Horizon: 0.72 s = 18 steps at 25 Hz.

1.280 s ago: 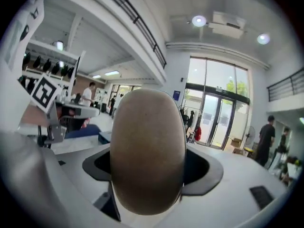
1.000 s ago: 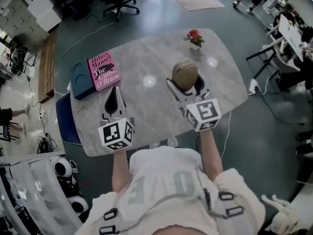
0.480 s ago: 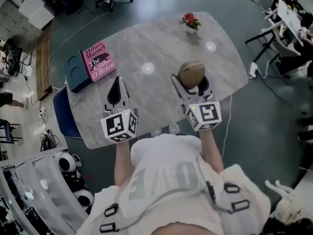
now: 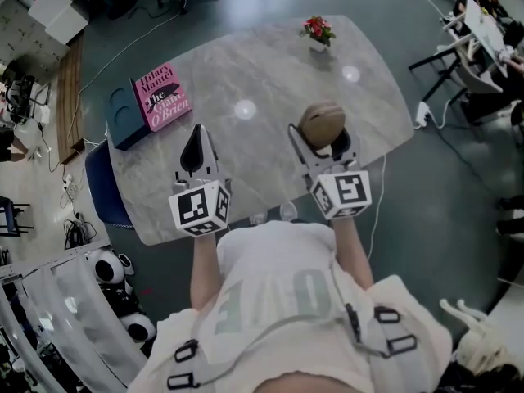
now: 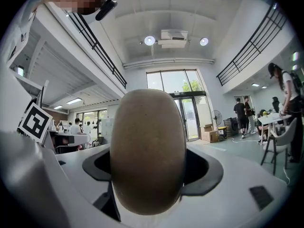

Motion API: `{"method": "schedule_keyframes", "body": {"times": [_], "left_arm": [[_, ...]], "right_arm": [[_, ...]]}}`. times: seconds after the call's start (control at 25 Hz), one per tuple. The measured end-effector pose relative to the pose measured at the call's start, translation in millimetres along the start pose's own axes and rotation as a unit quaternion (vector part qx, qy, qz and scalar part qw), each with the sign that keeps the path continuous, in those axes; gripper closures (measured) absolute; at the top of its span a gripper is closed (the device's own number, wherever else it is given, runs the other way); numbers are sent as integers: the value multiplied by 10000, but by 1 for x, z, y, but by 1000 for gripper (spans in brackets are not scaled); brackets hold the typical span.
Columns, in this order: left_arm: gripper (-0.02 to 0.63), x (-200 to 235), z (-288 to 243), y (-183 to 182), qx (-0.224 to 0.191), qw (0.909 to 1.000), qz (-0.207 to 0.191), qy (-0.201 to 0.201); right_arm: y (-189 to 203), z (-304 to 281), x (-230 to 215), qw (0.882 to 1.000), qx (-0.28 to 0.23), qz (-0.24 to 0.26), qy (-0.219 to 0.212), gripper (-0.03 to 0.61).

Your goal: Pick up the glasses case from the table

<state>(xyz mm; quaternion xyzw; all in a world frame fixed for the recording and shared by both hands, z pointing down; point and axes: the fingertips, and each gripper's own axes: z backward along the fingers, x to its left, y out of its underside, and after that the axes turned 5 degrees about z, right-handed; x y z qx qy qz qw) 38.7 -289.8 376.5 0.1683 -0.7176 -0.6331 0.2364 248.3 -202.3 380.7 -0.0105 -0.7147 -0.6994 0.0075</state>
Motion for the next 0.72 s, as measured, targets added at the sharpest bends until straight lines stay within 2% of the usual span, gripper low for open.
{"method": "schedule_keyframes", "body": {"times": [0.72], "left_arm": [[611, 3, 2, -2, -45, 10000, 22, -16]], "right_arm": [[-3, 1, 0, 10000, -51, 2, -6, 201]]}}
